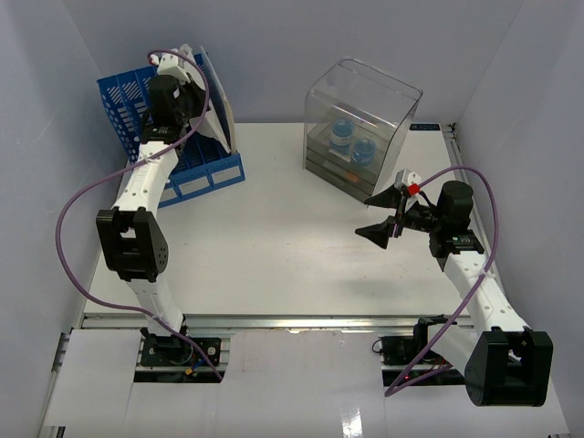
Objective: Organize the desk
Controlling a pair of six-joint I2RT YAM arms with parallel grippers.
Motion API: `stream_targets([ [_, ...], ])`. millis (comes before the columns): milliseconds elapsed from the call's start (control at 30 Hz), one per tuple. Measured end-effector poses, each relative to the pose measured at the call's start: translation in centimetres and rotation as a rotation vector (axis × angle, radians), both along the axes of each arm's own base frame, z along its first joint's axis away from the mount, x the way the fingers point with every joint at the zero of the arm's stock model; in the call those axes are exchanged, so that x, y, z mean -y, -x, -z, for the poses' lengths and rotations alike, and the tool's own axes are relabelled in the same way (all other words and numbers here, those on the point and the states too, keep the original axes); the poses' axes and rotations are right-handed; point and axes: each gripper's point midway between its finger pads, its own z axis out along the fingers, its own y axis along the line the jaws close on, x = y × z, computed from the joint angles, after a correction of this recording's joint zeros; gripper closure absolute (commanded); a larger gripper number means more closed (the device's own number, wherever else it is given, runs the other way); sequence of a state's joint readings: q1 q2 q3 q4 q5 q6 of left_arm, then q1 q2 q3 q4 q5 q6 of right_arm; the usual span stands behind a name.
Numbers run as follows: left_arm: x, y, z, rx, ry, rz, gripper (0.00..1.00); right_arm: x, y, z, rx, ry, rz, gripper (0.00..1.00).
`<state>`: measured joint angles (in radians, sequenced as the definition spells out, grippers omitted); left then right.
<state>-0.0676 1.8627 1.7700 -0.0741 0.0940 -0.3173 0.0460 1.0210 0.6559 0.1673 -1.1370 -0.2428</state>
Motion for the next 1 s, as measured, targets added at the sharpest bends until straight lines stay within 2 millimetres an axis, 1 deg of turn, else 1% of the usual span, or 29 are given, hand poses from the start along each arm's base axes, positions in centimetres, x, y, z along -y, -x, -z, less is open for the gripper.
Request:
stream_targets([
  [167, -1.5, 0.4, -0.8, 0.012, 0.040, 0.044, 1.00, 0.0, 0.0, 0.0, 0.000, 0.000, 0.000, 0.04],
  [400, -5.6, 0.7, -1.2, 0.021, 0.067, 0.064, 1.00, 0.0, 0.0, 0.0, -0.002, 0.000, 0.000, 0.04],
  [467, -6.4, 0.7, -1.3, 0.030, 0.064, 0.065, 1.00, 0.0, 0.0, 0.0, -0.002, 0.000, 0.000, 0.04],
  [633, -6.6, 0.9, -1.0, 0.046, 0.027, 0.071, 1.00, 0.0, 0.0, 0.1, -0.002, 0.000, -0.001, 0.04],
  [700, -6.6, 1.4, -0.6, 0.049, 0.007, 0.067, 1.00, 0.0, 0.0, 0.1, -0.004, -0.001, -0.003, 0.04],
  [800, -6.7, 2.6, 0.6, 0.038, -0.018, 0.057, 1.00, 0.0, -0.1, 0.2, -0.010, -0.001, -0.003, 0.04],
  [1000, -6.8, 3.6, 1.9, 0.053, -0.101, 0.012, 1.00, 0.0, -0.2, 0.5, -0.020, 0.000, -0.003, 0.04],
])
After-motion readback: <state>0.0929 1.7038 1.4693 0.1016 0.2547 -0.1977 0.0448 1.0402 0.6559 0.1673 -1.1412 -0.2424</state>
